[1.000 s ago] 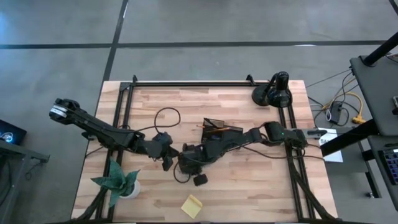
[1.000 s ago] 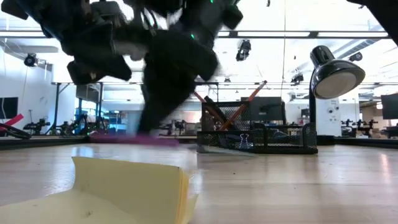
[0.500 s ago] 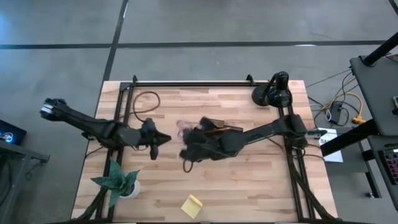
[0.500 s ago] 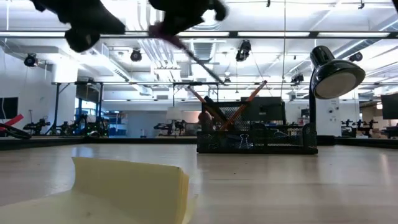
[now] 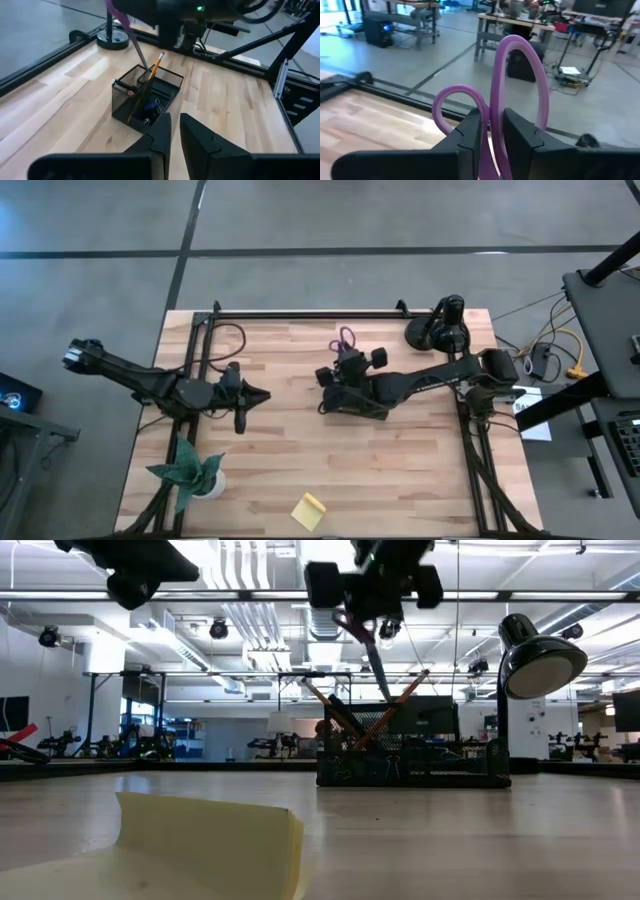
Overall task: Pick and place office supplies into organizer
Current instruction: Put the purple scissors into the black desk organizer
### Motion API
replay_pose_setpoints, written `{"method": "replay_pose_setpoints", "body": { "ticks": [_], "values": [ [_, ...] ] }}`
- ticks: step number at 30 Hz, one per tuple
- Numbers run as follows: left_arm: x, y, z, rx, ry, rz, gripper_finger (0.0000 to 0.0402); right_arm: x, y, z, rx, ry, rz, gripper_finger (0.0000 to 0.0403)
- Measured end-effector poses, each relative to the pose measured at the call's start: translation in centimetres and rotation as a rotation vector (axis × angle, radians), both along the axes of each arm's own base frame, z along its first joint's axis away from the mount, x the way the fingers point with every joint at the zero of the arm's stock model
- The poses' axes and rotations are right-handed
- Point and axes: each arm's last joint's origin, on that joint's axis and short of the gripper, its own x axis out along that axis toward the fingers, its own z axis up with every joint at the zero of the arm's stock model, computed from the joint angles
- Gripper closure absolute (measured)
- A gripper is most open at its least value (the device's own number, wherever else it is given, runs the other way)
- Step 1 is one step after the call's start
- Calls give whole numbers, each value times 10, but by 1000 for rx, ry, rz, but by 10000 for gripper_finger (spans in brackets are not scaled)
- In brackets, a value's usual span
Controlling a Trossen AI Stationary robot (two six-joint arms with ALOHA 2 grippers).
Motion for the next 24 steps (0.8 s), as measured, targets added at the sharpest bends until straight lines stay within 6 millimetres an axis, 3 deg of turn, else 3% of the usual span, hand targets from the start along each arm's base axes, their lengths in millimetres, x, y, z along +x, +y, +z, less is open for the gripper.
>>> {"method": "replay_pose_setpoints", "body": {
  "ticks": [6, 12, 17, 24],
  "values": [
    [7, -3, -7, 14, 42, -1, 377, -3, -7, -37, -5, 9, -23, 350],
    [15, -5, -14, 31, 90, -4, 377, 0, -6, -45, 18, -115, -17, 350],
    [22, -8, -20, 42, 124, -4, 377, 0, -6, -57, 19, -46, 12, 348],
    [28, -10, -28, 58, 169, -4, 377, -2, -2, -82, 117, 32, 181, 337]
  ]
}}
